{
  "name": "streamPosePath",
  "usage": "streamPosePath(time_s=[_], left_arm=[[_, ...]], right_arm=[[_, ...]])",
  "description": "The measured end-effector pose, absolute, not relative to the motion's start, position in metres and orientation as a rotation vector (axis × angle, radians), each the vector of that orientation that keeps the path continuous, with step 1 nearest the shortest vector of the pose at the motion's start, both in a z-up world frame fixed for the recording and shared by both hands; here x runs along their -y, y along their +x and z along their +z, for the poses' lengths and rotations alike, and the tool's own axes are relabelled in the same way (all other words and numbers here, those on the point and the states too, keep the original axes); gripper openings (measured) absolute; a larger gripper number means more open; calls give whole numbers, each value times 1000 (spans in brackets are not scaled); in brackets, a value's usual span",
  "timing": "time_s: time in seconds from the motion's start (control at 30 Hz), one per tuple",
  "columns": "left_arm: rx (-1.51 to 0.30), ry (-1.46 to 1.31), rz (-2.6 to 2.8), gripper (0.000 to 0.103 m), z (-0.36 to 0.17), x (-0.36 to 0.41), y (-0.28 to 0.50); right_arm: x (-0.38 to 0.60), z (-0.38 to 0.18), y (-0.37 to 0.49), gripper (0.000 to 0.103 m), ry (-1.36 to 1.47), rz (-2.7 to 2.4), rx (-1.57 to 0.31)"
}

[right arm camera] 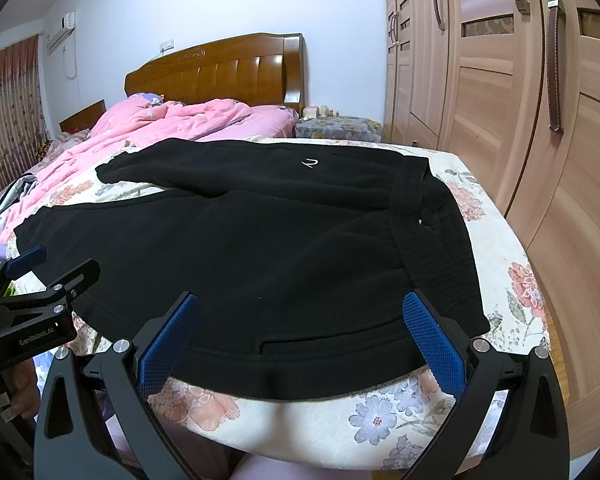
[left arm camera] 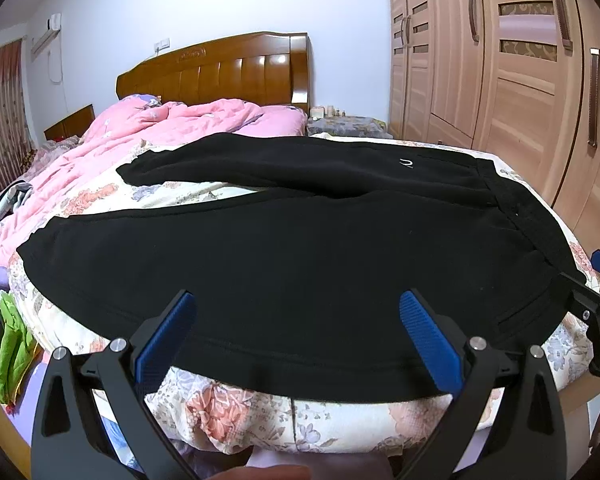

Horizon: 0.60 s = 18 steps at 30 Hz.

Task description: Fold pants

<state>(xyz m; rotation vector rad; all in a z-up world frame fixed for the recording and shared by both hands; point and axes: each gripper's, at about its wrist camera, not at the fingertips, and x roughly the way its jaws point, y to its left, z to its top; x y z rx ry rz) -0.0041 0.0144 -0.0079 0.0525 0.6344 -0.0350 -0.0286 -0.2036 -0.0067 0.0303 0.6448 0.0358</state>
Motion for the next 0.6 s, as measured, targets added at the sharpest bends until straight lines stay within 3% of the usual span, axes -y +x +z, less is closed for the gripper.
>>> streamPosePath(time_s=[0.6], left_arm=[[-641,36,-31,102,-8,-20,-5]], right_arm=[[206,-8,-29,99,42,35,-650]])
